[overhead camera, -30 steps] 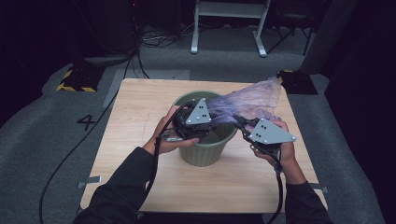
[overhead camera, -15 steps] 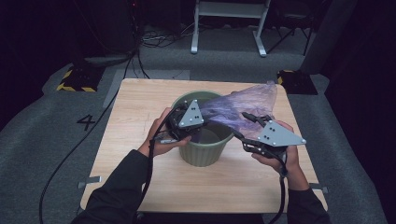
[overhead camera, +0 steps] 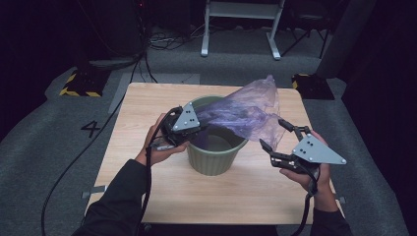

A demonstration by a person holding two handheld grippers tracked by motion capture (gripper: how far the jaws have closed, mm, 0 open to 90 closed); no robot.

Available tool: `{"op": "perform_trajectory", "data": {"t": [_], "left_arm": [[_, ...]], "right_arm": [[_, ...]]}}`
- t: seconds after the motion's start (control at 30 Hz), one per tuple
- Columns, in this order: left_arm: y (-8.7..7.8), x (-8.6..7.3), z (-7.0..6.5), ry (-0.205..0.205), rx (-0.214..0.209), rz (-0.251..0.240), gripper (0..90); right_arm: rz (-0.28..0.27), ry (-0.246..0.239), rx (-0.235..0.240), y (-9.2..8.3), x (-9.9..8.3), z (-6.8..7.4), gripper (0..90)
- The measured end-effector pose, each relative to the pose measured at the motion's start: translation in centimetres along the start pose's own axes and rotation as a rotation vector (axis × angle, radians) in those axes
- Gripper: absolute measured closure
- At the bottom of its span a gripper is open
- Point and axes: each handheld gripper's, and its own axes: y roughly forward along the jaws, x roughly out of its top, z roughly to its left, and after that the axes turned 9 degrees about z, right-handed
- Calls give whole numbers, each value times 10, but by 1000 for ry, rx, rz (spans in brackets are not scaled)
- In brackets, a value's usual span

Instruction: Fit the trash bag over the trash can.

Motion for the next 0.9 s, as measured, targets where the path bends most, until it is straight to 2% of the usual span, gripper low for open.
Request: {"op": "perform_trajectory", "data": {"t": [0.17,0.23,0.3,0.33,0.37,0.4,0.57,0.67,0.73,0.87,0.9], "left_arm": [[-2,-7,4,-18,-1,-1,896],[-3,-9,5,-27,-5,-8,896],[-3,-11,6,-30,-6,-12,896],[-2,-12,6,-37,-13,-14,895],[-2,-12,7,-39,-14,-15,894],[-2,-13,7,-40,-13,-17,892],[-1,-14,8,-51,-18,-24,834],[0,-14,7,-49,-33,-27,792],[0,-14,6,-52,-33,-30,736],[0,-11,5,-45,-34,-26,628],[0,-8,4,-46,-37,-19,578]], "right_arm": [[14,36,-3,2,-5,-3,208],[31,44,13,4,-7,-5,208],[45,55,57,9,-11,-8,211],[45,55,74,11,-12,-8,254],[39,44,100,12,-13,-8,361],[33,34,122,14,-13,-8,424],[-8,-15,176,20,-9,0,758],[-25,-29,185,20,-6,2,863],[-30,-34,185,20,-4,3,896],[-36,-41,183,19,-2,4,900],[-36,-44,184,18,-2,4,900]]}}
